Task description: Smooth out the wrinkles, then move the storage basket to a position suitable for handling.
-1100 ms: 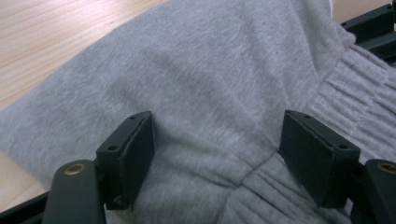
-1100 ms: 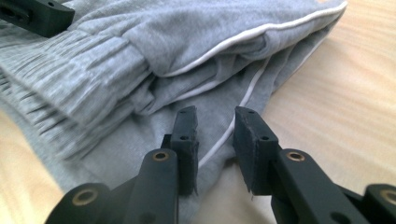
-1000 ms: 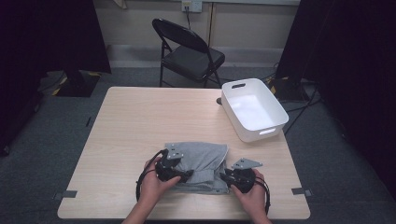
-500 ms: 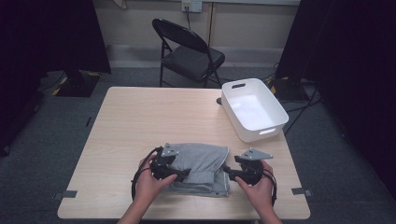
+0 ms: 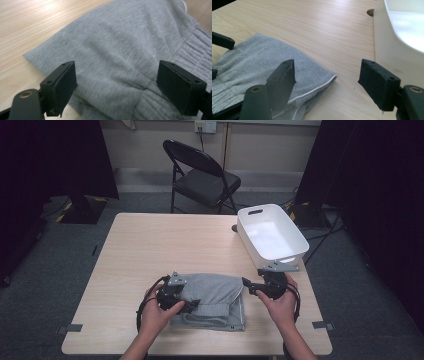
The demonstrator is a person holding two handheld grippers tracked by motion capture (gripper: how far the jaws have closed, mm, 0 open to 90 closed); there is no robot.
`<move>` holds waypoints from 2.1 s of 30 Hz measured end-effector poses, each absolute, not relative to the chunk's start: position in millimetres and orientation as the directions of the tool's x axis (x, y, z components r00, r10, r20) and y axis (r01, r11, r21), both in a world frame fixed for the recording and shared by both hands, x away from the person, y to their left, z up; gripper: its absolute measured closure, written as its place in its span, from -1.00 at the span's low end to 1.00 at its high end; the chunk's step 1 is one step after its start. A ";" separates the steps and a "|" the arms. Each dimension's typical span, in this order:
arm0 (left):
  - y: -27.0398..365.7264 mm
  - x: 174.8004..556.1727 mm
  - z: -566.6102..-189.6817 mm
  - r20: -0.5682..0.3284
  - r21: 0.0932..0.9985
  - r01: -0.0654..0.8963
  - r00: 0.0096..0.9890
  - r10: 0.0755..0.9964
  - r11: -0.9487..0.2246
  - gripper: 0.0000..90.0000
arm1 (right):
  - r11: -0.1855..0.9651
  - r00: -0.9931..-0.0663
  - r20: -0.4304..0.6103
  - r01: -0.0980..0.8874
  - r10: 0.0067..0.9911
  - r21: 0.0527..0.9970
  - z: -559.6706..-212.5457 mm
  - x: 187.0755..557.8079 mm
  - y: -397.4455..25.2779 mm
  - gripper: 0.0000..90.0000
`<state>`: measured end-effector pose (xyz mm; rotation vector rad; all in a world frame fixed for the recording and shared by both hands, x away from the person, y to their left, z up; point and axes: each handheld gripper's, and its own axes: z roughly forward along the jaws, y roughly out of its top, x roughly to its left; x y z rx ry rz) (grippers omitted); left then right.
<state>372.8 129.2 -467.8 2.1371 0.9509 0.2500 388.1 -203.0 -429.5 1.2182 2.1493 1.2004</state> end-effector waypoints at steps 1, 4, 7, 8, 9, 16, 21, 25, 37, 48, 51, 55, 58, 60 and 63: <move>130.6 373.1 -467.8 -0.125 0.720 0.549 0.704 0.700 -0.424 -0.64 | 0.251 -0.544 0.071 0.494 0.836 0.832 -428.2 389.6 -202.6 -0.36; 137.3 373.9 -467.5 -0.137 0.718 0.557 0.701 0.700 -0.417 -0.65 | 0.256 -0.540 0.057 0.486 0.840 0.836 -423.9 396.2 -201.9 -0.36; 142.9 375.0 -468.1 -0.141 0.720 0.560 0.697 0.703 -0.411 -0.65 | 0.264 -0.535 0.039 0.477 0.844 0.838 -418.8 405.9 -201.2 -0.36; 144.6 375.5 -469.0 -0.136 0.718 0.560 0.695 0.706 -0.413 -0.65 | 0.261 -0.532 0.042 0.480 0.846 0.838 -417.6 409.8 -201.3 -0.36; 146.4 376.4 -469.9 -0.145 0.716 0.565 0.695 0.704 -0.410 -0.65 | 0.254 -0.526 0.047 0.485 0.849 0.837 -416.2 413.7 -201.7 -0.36; 153.3 379.3 -471.1 -0.163 0.722 0.573 0.685 0.710 -0.387 -0.65 | 0.241 -0.492 0.032 0.481 0.870 0.843 -409.4 436.2 -204.7 -0.34; 158.5 379.8 -470.5 -0.176 0.722 0.579 0.682 0.710 -0.377 -0.65 | 0.214 -0.447 0.040 0.503 0.894 0.838 -412.0 452.3 -208.1 -0.31; 168.3 379.7 -469.1 -0.149 0.717 0.572 0.685 0.714 -0.398 -0.63 | 0.218 -0.422 0.026 0.519 0.906 0.826 -416.4 462.9 -207.9 -0.27; 195.0 377.3 -476.1 -0.155 0.713 0.593 0.653 0.741 -0.374 -0.63 | 0.243 -0.401 -0.006 0.543 0.916 0.804 -434.1 479.4 -209.2 0.61; 201.5 378.5 -475.2 -0.158 0.722 0.595 0.639 0.753 -0.353 -0.61 | 0.279 -0.449 -0.026 0.509 0.893 0.814 -437.0 479.0 -208.4 0.90; 202.8 378.8 -474.6 -0.155 0.725 0.593 0.636 0.756 -0.350 -0.61 | 0.294 -0.468 -0.032 0.499 0.883 0.815 -437.2 478.6 -202.3 0.90; 204.5 379.1 -474.9 -0.159 0.726 0.595 0.632 0.759 -0.343 -0.61 | 0.307 -0.500 -0.029 0.483 0.865 0.820 -438.2 476.9 -193.1 0.91; 206.4 379.1 -474.9 -0.164 0.728 0.599 0.625 0.763 -0.334 -0.61 | 0.326 -0.532 -0.032 0.469 0.846 0.821 -438.2 475.4 -183.8 0.91; 207.8 379.1 -475.1 -0.163 0.727 0.600 0.624 0.764 -0.334 -0.61 | 0.344 -0.551 -0.039 0.462 0.833 0.817 -437.6 474.7 -177.6 0.91; 208.8 378.7 -475.4 -0.162 0.725 0.601 0.624 0.765 -0.337 -0.61 | 0.363 -0.585 -0.041 0.445 0.810 0.819 -437.9 474.7 -168.1 0.92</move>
